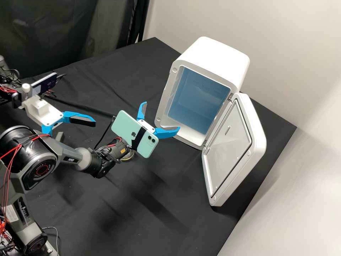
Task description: Place the flask in the incubator
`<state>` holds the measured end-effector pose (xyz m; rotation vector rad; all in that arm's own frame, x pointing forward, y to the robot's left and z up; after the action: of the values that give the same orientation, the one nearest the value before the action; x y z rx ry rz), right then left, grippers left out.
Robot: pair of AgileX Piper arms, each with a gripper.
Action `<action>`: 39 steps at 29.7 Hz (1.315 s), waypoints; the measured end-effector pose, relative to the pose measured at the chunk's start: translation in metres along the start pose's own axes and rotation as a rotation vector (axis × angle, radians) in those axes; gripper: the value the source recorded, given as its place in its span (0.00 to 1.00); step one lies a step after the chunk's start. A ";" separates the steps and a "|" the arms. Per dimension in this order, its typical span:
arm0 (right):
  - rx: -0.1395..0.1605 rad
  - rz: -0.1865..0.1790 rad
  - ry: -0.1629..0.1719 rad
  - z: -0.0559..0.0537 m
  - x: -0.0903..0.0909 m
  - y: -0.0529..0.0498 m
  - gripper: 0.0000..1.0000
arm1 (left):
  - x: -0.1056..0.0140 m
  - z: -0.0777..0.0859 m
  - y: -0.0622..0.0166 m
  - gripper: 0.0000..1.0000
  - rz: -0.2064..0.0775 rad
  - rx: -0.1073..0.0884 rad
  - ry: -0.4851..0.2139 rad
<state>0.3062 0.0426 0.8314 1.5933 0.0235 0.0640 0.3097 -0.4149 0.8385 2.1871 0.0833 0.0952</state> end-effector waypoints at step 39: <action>0.000 0.000 0.000 0.000 0.000 0.000 1.00 | -0.005 -0.089 -0.0415 1.00 -0.126 -0.020 0.277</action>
<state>0.3062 0.0426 0.8314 1.5933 0.0235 0.0640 0.2952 -0.3195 0.8558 2.1312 0.3735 0.3259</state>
